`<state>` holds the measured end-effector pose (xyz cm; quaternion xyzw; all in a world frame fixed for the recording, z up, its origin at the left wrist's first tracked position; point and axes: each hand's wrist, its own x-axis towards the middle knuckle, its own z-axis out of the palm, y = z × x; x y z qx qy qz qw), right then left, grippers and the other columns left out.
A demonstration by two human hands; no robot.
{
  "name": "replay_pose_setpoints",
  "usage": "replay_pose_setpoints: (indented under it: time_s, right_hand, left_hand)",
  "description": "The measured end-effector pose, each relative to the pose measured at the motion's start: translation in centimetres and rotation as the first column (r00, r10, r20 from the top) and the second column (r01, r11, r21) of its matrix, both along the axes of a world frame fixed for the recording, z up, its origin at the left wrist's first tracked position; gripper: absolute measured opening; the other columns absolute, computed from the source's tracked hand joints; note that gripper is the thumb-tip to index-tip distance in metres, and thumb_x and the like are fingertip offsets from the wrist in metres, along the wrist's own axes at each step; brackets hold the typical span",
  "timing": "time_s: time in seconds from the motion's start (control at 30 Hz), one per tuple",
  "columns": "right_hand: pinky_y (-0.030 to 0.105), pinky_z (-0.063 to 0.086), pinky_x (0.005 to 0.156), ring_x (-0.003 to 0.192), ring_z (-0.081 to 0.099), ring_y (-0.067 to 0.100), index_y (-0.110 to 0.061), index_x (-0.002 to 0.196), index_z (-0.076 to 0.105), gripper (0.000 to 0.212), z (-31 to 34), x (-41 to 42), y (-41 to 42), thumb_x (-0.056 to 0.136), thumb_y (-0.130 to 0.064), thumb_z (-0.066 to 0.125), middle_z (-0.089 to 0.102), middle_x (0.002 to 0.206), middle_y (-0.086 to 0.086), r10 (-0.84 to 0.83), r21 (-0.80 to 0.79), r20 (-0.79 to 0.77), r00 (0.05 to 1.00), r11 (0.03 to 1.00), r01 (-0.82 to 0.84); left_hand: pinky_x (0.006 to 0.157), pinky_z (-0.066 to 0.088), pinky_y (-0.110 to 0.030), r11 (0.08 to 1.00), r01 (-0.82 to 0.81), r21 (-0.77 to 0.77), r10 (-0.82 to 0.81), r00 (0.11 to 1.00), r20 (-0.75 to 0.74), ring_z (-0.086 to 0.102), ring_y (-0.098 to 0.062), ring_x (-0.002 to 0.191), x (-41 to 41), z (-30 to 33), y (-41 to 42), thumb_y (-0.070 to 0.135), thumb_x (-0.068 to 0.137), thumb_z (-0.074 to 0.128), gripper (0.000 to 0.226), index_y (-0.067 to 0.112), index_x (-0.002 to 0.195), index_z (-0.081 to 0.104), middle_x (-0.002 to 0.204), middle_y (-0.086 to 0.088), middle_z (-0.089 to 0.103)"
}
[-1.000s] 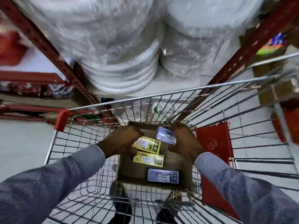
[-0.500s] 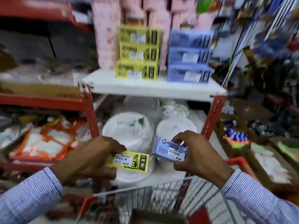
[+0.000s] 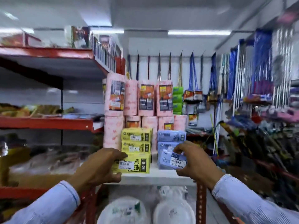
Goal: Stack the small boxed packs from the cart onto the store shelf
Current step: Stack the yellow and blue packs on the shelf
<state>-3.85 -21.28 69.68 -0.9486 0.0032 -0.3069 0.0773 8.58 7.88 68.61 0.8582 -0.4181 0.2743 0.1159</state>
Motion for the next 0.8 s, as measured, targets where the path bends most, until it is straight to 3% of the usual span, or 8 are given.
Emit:
replay_pose_setpoints:
  time_s: [0.13,0.33,0.5,0.8]
  right_hand:
    - [0.035,0.051,0.077,0.099,0.056,0.022,-0.022,0.111,0.059,0.057,1.2,2.8,-1.1,0.061,-0.021,0.086,0.057,0.110,0.000,-0.041,-0.067,0.051,0.998,0.997,0.045]
    - [0.037,0.053,0.077,0.102,0.055,0.023,-0.023,0.110,0.055,0.054,0.4,6.8,-2.4,0.064,-0.017,0.084,0.056,0.113,0.000,-0.110,-0.167,0.025,0.994,0.980,0.113]
    - [0.038,0.053,0.083,0.099,0.055,0.022,-0.022,0.109,0.056,0.054,-0.6,9.2,-3.2,0.065,-0.010,0.083,0.057,0.112,0.001,-0.125,-0.249,0.029,0.992,0.960,0.128]
    - [0.038,0.051,0.085,0.099,0.055,0.021,-0.022,0.107,0.059,0.051,-1.0,10.5,-3.6,0.065,-0.009,0.084,0.059,0.108,-0.002,-0.114,-0.232,0.048,0.992,0.965,0.122]
  left_hand:
    - [0.083,0.056,-0.031,0.999,-0.010,-0.031,0.011,0.999,0.031,0.069,-0.024,0.097,3.3,1.0,-2.2,0.033,0.059,0.081,0.062,0.020,0.117,0.067,0.110,-0.004,0.074]
    - [0.089,0.051,-0.035,0.997,0.013,-0.073,-0.012,1.000,0.017,0.065,-0.025,0.104,5.9,0.9,-5.0,0.041,0.071,0.083,0.058,0.016,0.120,0.065,0.116,-0.006,0.071]
    - [0.094,0.048,-0.031,0.997,-0.002,-0.081,-0.002,0.999,-0.045,0.060,-0.020,0.111,7.7,0.6,-6.1,0.024,0.074,0.082,0.057,0.018,0.126,0.060,0.125,-0.002,0.067]
    - [0.090,0.052,-0.030,0.997,0.011,-0.076,-0.017,0.997,-0.081,0.063,-0.019,0.107,9.5,0.5,-6.3,0.018,0.076,0.078,0.048,0.018,0.122,0.064,0.122,-0.002,0.069]
